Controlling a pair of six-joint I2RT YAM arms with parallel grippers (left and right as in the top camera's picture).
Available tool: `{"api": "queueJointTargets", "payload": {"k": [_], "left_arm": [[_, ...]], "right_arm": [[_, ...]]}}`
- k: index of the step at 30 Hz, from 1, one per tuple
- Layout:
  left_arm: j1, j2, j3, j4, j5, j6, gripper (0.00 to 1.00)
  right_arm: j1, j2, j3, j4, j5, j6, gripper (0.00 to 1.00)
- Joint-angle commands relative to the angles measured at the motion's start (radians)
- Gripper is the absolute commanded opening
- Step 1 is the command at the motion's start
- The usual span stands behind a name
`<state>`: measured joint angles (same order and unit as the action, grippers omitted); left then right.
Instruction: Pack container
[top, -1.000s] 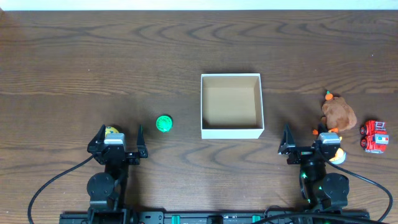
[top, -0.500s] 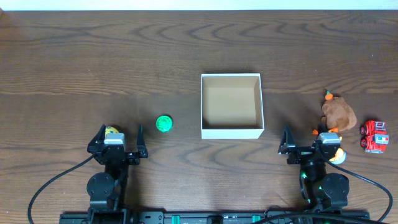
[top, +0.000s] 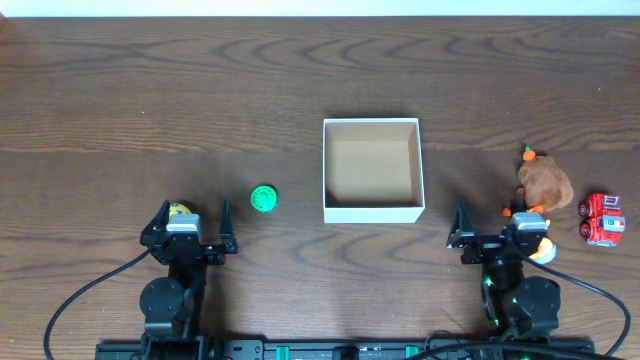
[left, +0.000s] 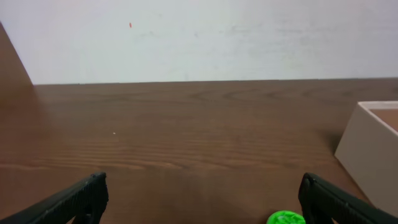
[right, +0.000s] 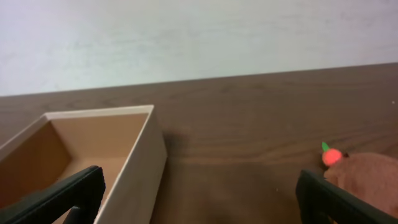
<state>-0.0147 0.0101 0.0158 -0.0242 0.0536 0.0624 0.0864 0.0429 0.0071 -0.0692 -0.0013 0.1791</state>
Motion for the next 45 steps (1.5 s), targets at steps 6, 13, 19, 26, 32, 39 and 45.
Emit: {"api": "queueJointTargets", "payload": {"k": [6, 13, 19, 26, 32, 39, 45], "left_arm": [[0.004, 0.075, 0.128, -0.109, 0.013, -0.150, 0.98], [0.004, 0.335, 0.445, -0.282, 0.013, -0.150, 0.98], [0.004, 0.594, 0.717, -0.514, 0.010, -0.150, 0.98], [0.004, 0.740, 0.848, -0.690, 0.028, -0.151, 0.98], [0.004, 0.735, 0.848, -0.705, 0.093, -0.151, 0.98], [0.004, 0.736, 0.848, -0.705, 0.084, -0.150, 0.98], [0.004, 0.740, 0.848, -0.705, 0.058, -0.150, 0.98]], "right_arm": [[-0.011, 0.158, 0.112, -0.069, -0.002, 0.002, 0.99], [-0.071, 0.410, 0.466, -0.289, -0.003, -0.002, 0.99], [-0.187, 0.701, 0.876, -0.583, -0.003, -0.117, 0.99], [-0.396, 1.038, 1.282, -1.005, -0.018, -0.248, 0.99], [-0.528, 1.199, 1.390, -1.106, -0.117, -0.373, 0.99], [-0.672, 1.346, 1.390, -1.077, -0.118, -0.416, 0.99], [-0.740, 1.476, 1.390, -0.988, -0.101, -0.525, 0.99]]}}
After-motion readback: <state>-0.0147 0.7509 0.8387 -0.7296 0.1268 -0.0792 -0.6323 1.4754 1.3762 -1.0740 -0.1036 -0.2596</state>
